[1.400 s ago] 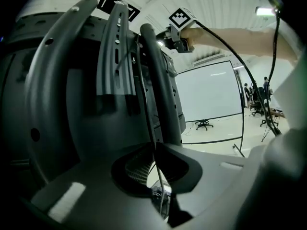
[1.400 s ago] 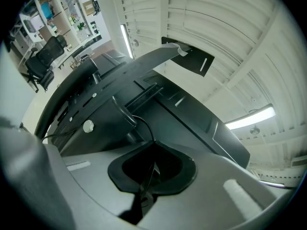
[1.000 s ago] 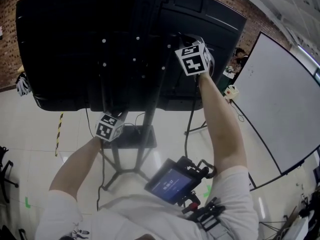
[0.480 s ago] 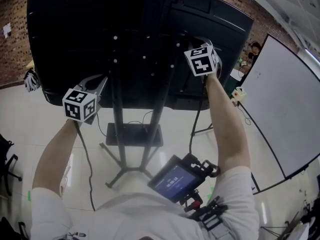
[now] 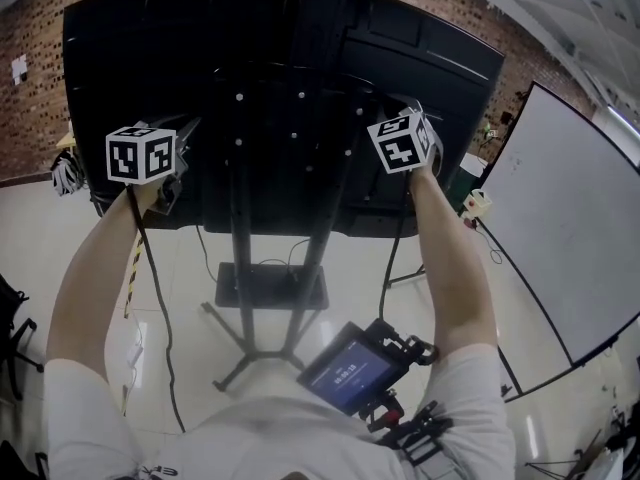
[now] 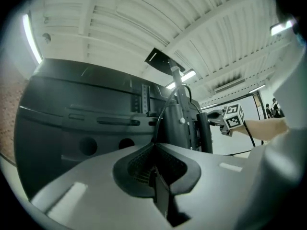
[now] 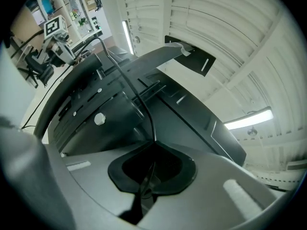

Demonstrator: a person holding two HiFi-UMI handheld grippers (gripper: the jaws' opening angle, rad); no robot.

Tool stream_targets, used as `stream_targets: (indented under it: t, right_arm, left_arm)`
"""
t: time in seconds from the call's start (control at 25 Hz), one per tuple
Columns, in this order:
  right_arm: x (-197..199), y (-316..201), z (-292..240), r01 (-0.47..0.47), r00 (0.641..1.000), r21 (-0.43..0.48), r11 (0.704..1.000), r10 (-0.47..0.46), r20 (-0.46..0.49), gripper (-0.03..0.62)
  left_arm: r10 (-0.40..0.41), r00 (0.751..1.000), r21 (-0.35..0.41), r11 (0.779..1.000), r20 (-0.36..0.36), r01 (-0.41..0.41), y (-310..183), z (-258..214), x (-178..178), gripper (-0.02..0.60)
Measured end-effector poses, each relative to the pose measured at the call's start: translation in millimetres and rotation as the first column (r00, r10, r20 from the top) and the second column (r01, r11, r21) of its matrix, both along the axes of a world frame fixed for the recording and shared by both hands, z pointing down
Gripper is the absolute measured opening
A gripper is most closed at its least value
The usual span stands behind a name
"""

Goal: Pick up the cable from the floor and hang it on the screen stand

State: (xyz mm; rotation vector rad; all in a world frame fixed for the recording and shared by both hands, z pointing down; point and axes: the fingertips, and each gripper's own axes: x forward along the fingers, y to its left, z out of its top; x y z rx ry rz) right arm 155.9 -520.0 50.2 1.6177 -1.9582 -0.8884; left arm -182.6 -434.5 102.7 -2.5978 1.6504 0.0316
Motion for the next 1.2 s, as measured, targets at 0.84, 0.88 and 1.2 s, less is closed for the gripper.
stream_targets:
  t: [0.84, 0.88, 1.2]
  right_arm:
    - [-9.3, 2.0, 4.6, -0.076, 0.972, 0.075, 0.994, 0.091, -0.218, 0.021]
    - [-9.3, 2.4, 4.8, -0.079, 0.971, 0.078, 0.994, 0.094, -0.219, 0.021]
    - [-11.9, 5.1, 9.8, -0.086, 0.979, 0.100, 0.991, 0.103, -0.176, 0.028]
  left_arm:
    - [-0.073, 0.995, -0.198, 0.978, -0.067, 0.059, -37.2, 31.9, -33.7, 0.005]
    - [-0.074, 0.995, -0.200, 0.978, -0.065, 0.060, -36.6, 34.5, -34.4, 0.005]
    - [-0.052, 0.997, -0.173, 0.984, -0.054, 0.042, -33.2, 47.9, -24.4, 0.006]
